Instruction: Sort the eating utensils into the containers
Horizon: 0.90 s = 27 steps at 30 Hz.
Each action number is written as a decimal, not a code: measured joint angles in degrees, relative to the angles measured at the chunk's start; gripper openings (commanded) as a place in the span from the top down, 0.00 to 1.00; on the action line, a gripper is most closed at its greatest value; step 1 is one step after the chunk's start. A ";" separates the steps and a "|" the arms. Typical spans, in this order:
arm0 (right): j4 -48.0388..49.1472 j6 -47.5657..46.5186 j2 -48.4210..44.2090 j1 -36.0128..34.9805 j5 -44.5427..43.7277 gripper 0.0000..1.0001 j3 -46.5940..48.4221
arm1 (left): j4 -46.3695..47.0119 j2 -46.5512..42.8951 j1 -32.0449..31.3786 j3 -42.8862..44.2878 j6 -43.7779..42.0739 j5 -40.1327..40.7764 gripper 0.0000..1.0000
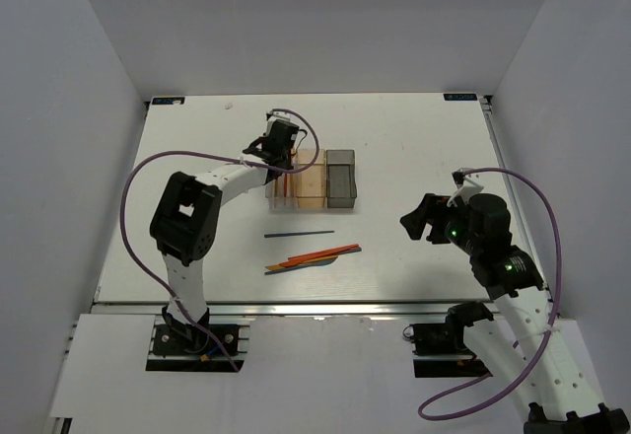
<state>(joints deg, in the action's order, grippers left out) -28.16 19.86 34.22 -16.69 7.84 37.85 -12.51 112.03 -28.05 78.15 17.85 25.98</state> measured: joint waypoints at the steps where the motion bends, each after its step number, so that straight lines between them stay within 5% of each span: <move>1: 0.00 0.00 0.00 0.00 0.00 0.21 -0.07 | -0.17 0.00 0.00 0.11 0.11 0.00 0.67; 8: 0.00 0.00 0.02 -0.11 0.00 0.22 -0.15 | -1.60 -2.23 0.09 0.35 0.87 -0.48 0.56; 16: 0.00 0.00 0.39 -0.11 0.00 0.20 -0.15 | -5.60 -13.66 0.07 4.37 -0.98 -7.85 0.02; 21: 0.02 0.04 0.33 -0.11 0.20 0.19 -0.15 | -13.03 -21.51 -1.79 6.60 -7.15 -14.58 0.02; 27: 0.09 0.11 1.60 -0.11 1.90 0.19 -0.15 | -21.38 -27.69 -13.62 2.08 -13.49 -15.52 0.05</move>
<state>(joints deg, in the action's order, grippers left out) -28.08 19.97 35.81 -16.80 9.74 37.69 -33.89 84.33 -41.67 80.23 4.36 10.46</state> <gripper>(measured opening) 0.811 0.955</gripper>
